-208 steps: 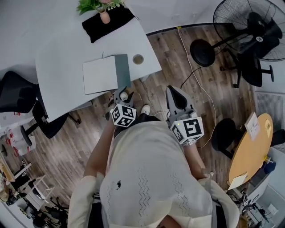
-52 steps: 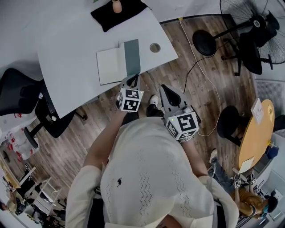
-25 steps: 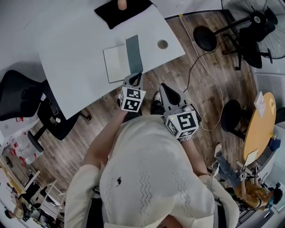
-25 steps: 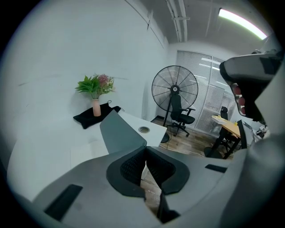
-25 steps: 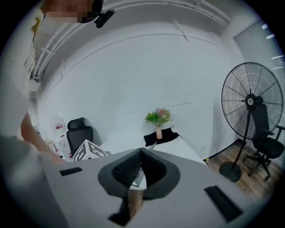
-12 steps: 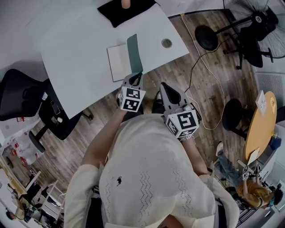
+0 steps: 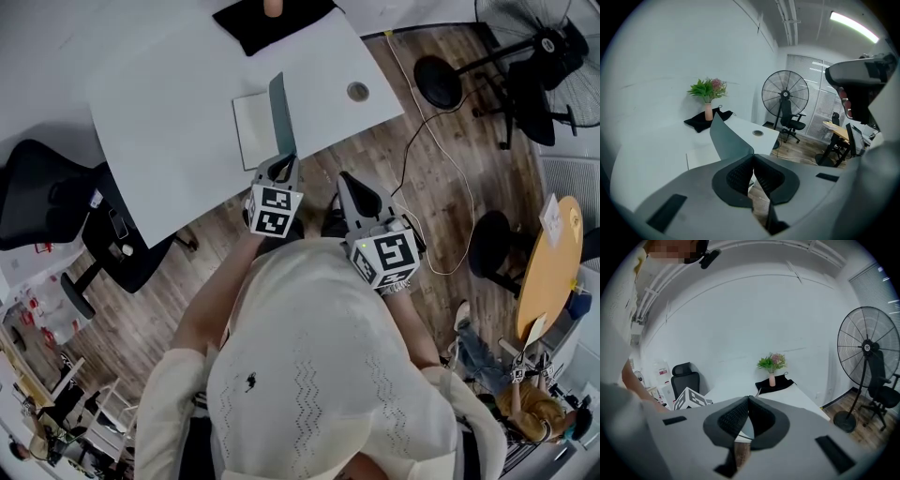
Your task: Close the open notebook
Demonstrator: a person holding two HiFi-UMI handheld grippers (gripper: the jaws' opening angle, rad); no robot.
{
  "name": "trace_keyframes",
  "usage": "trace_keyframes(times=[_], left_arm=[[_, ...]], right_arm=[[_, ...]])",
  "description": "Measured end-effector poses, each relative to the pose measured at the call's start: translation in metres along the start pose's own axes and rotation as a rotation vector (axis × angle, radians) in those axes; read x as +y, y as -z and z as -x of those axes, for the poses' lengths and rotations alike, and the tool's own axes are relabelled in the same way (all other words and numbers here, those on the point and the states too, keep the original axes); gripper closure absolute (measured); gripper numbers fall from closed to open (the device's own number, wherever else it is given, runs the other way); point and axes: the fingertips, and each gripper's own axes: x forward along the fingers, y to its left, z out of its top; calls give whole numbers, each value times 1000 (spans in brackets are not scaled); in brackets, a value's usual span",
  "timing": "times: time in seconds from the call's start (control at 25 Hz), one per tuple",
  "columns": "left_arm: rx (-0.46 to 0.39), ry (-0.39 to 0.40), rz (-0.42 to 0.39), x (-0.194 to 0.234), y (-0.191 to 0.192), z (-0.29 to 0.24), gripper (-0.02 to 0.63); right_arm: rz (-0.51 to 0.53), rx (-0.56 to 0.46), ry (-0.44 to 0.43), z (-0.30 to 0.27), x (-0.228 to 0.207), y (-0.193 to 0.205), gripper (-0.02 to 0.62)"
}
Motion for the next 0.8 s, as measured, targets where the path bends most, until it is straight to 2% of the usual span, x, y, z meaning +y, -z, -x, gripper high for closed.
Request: trace_keyframes(times=[0.4, 0.56, 0.8], left_arm=[[-23, -37, 25, 17, 10, 8, 589], [12, -34, 37, 22, 15, 12, 589], [7, -50, 45, 28, 20, 12, 589]], right_arm=[[21, 10, -23, -5, 11, 1, 594], [27, 18, -29, -10, 14, 1, 594], [24, 23, -32, -11, 15, 2, 594]])
